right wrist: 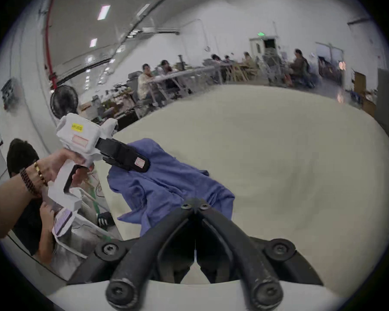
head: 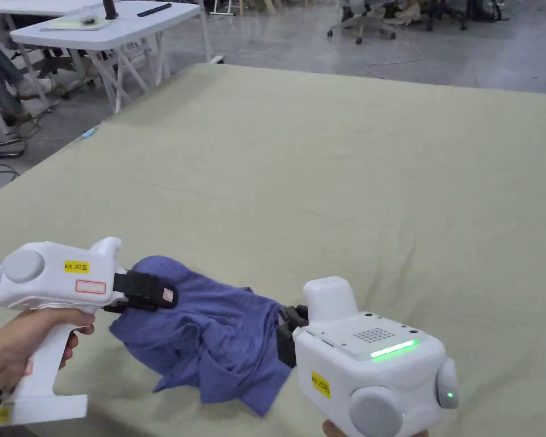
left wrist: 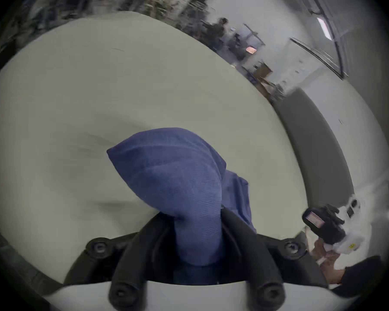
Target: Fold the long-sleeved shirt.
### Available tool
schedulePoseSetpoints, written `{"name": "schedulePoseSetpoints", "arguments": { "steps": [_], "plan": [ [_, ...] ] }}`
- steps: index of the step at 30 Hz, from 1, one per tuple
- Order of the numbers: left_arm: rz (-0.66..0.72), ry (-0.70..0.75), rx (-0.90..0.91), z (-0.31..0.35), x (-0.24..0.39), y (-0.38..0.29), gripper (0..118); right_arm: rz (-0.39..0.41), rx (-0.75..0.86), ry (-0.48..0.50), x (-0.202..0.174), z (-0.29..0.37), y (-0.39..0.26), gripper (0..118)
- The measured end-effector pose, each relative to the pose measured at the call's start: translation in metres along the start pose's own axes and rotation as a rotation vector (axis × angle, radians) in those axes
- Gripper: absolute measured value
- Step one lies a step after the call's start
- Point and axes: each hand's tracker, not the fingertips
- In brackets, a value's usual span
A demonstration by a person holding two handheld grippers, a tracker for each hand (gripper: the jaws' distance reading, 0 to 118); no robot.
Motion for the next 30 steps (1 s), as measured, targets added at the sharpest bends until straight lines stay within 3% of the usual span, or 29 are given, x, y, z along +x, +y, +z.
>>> {"name": "schedulePoseSetpoints", "arguments": {
  "steps": [3,4,5,7,10,14,15,16,18,19,22,24,27,30],
  "plan": [
    [0.064,0.077,0.048,0.019,-0.040,0.011,15,0.033,0.044,0.055,-0.024,-0.039,0.011,0],
    [0.084,0.091,0.052,0.022,-0.047,0.012,28,0.047,0.048,0.067,-0.029,-0.052,0.015,0],
    [0.108,0.128,0.063,0.022,-0.051,0.012,54,0.063,0.048,0.072,-0.033,-0.061,0.017,0],
    [0.068,0.233,0.097,0.027,-0.046,0.013,117,0.098,0.030,0.095,-0.037,-0.069,0.018,0],
    [-0.032,0.181,0.186,0.037,-0.034,0.010,118,0.113,0.028,0.088,-0.032,-0.063,0.017,0],
    [-0.063,0.239,0.127,0.046,0.005,0.014,117,0.065,0.055,0.088,-0.009,-0.034,0.023,0],
    [-0.054,0.213,0.112,0.049,0.024,0.016,114,0.054,0.075,0.093,-0.002,-0.021,0.027,0],
    [-0.074,0.143,0.128,0.051,0.046,0.015,93,0.047,0.104,0.090,0.006,-0.007,0.031,0],
    [-0.211,0.139,0.245,0.056,0.096,0.010,14,0.059,0.159,0.046,0.023,0.024,0.038,0],
    [-0.281,0.162,0.311,0.055,0.131,0.005,1,0.061,0.191,0.015,0.033,0.045,0.042,0],
    [-0.418,0.041,0.442,0.057,0.223,-0.015,1,0.047,0.300,-0.088,0.064,0.109,0.055,0],
    [-0.514,0.027,0.556,0.053,0.289,-0.031,1,0.052,0.379,-0.180,0.082,0.156,0.061,0],
    [-0.546,-0.013,0.748,0.049,0.367,-0.062,1,0.098,0.472,-0.363,0.111,0.226,0.058,0],
    [-0.633,0.031,0.857,0.029,0.425,-0.092,1,0.079,0.525,-0.507,0.141,0.287,0.046,0]
  ]
}}
